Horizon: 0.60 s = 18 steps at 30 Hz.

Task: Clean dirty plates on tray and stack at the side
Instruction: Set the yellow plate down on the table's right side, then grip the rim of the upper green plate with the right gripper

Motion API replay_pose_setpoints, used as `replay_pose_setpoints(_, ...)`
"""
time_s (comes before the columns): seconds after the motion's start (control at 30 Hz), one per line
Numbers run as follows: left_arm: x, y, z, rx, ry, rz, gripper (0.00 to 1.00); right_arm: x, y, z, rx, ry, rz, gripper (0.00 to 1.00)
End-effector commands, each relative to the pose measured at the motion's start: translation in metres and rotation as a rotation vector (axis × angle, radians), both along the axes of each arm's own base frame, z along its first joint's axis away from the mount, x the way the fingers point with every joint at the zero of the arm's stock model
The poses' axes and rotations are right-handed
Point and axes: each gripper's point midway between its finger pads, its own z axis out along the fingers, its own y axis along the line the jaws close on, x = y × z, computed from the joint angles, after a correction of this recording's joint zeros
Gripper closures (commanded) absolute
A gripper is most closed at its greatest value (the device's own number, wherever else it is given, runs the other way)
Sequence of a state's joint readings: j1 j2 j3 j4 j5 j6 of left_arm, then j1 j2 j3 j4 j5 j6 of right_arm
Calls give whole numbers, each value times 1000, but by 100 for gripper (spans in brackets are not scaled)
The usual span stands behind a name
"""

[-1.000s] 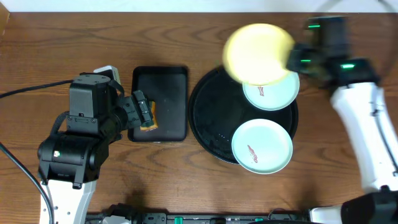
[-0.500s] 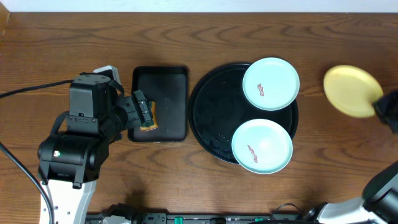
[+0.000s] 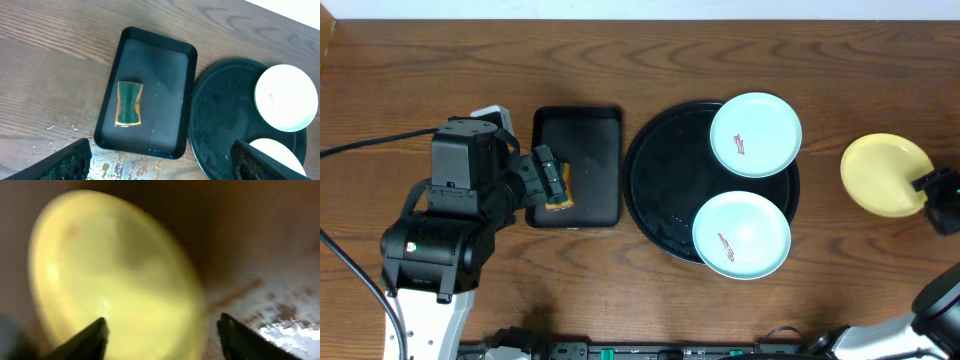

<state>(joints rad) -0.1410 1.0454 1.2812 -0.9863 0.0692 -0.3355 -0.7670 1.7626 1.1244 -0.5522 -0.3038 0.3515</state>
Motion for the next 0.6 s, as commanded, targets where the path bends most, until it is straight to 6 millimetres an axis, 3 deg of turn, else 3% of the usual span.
replay_pose_setpoints(0.0,1,0,7,5,-19,-6,10,46,49,72,-15,-273,245,41)
replay_pose_setpoints(0.1,1,0,7,6,-19,-6,10,66,101,99,-20,-371,448,47)
replay_pose_setpoints(0.2,1,0,7,6,-19,-6,10,77,153,94,-96,-329,644,46)
replay_pose_setpoints(0.3,1,0,7,6,-19,-6,10,83,176,71,-234,-197,721,46)
replay_pose_setpoints(0.4,1,0,7,6,-19,-6,10,92,187,46,-437,-44,759,48)
replay_pose_setpoints(0.53,1,0,7,6,-19,-6,10,114,220,18,-572,-20,960,46)
replay_pose_setpoints(0.57,1,0,7,5,-19,-6,10,121,214,8,-660,28,939,46)
